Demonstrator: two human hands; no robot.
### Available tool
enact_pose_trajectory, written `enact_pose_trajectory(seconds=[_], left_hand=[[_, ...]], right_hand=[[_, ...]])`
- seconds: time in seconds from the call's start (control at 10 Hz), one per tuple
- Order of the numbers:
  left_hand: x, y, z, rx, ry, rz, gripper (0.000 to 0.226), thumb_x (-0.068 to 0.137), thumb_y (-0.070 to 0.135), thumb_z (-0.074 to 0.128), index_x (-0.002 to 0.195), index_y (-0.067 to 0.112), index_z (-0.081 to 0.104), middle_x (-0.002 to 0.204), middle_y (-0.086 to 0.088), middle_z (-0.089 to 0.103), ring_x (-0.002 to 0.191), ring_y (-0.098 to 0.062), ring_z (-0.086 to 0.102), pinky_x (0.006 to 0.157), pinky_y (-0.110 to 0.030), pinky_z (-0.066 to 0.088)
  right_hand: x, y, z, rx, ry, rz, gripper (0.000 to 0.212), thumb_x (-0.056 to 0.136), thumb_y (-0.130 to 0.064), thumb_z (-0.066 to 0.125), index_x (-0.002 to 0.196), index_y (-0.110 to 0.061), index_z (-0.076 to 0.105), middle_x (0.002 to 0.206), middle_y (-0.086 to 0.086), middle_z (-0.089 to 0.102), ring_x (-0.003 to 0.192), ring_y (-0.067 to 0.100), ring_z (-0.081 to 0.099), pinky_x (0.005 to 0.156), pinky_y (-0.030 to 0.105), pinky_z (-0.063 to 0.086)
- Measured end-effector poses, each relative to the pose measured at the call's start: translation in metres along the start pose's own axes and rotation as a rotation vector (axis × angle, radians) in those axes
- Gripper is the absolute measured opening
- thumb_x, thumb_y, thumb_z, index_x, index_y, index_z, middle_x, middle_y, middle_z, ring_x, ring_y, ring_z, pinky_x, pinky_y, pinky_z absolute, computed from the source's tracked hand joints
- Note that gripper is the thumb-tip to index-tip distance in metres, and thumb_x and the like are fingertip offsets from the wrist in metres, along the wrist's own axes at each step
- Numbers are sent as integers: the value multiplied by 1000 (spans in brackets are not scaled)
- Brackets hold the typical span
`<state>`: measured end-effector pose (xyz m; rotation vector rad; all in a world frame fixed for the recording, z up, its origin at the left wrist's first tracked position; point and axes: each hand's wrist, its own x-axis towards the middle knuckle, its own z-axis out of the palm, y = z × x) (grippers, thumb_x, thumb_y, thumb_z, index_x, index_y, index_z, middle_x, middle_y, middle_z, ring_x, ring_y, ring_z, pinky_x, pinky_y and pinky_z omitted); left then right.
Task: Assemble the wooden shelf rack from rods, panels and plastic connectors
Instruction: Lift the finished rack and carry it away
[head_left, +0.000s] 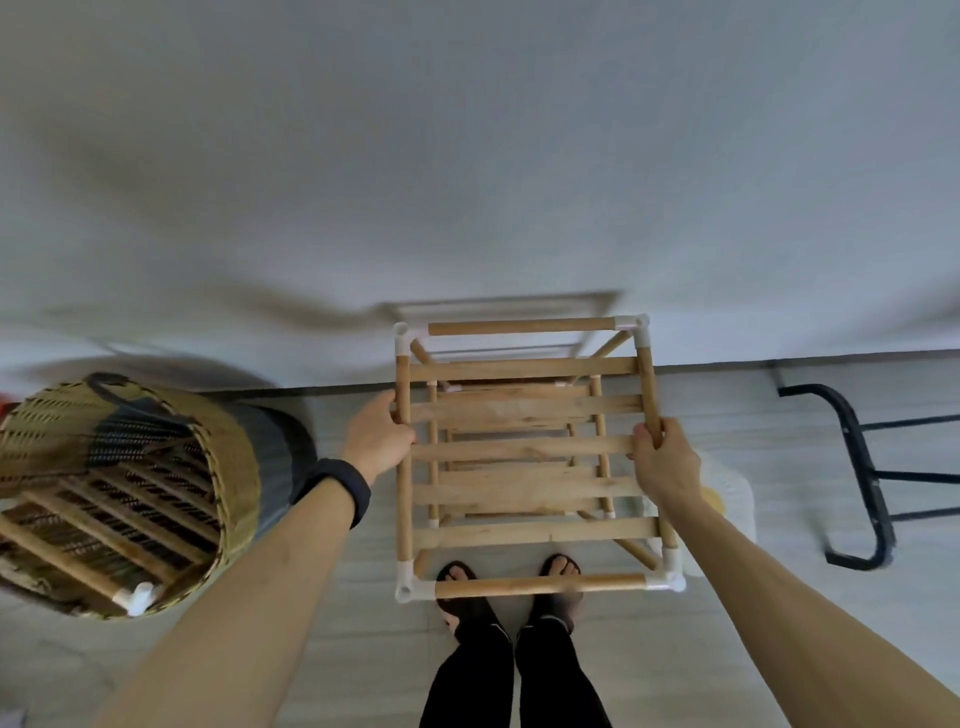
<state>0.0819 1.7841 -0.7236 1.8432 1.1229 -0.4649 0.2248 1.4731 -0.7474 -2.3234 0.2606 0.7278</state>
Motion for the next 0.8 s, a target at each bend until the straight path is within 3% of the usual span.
enact_pose_trajectory(seconds=[0.2, 0.3, 0.4, 0.6, 0.7, 0.8], left_hand=[[12, -12, 11, -1, -18, 61, 30, 98, 10, 60, 127, 17, 56, 114, -4, 65, 101, -22, 66, 90, -44, 57], [14, -7, 14, 20, 5, 119, 34, 101, 13, 58, 134, 19, 54, 120, -2, 65, 104, -20, 66, 86, -33, 51], [14, 1, 13, 35, 18, 115, 36, 101, 12, 57, 137, 18, 53, 120, -2, 64, 106, -22, 65, 91, -36, 52], [3, 8, 9, 190, 0, 103, 21, 103, 19, 55, 124, 17, 54, 109, -1, 63, 100, -24, 65, 83, -35, 51], [-16, 14, 5, 242, -15, 87, 42, 103, 21, 54, 143, 21, 41, 121, -5, 63, 97, -25, 66, 81, -36, 54], [-51, 26, 6, 234, -41, 93, 65, 102, 21, 54, 158, 25, 22, 127, -5, 59, 96, -20, 66, 74, -28, 54]], right_hand=[[15, 12, 15, -15, 32, -11, 20, 107, -36, 45, 106, -17, 53, 89, 9, 63, 76, 23, 61, 63, 37, 48], [23, 12, 11, -49, 28, -29, 20, 107, -38, 44, 108, -19, 52, 88, 9, 64, 75, 24, 61, 63, 38, 49], [30, 5, 9, -86, -12, -21, 20, 107, -38, 42, 116, -21, 50, 88, 7, 62, 79, 26, 61, 74, 47, 53], [32, -1, -3, -175, -95, 31, 34, 108, -38, 41, 136, -19, 49, 90, 0, 61, 79, 19, 60, 75, 40, 48], [19, -14, -17, -322, -160, -26, 46, 109, -30, 37, 154, -24, 32, 97, 4, 62, 79, 22, 61, 72, 37, 45], [-10, -34, -35, -409, -187, -138, 59, 106, -25, 42, 160, -28, 21, 121, 16, 62, 98, 29, 61, 82, 41, 49]])
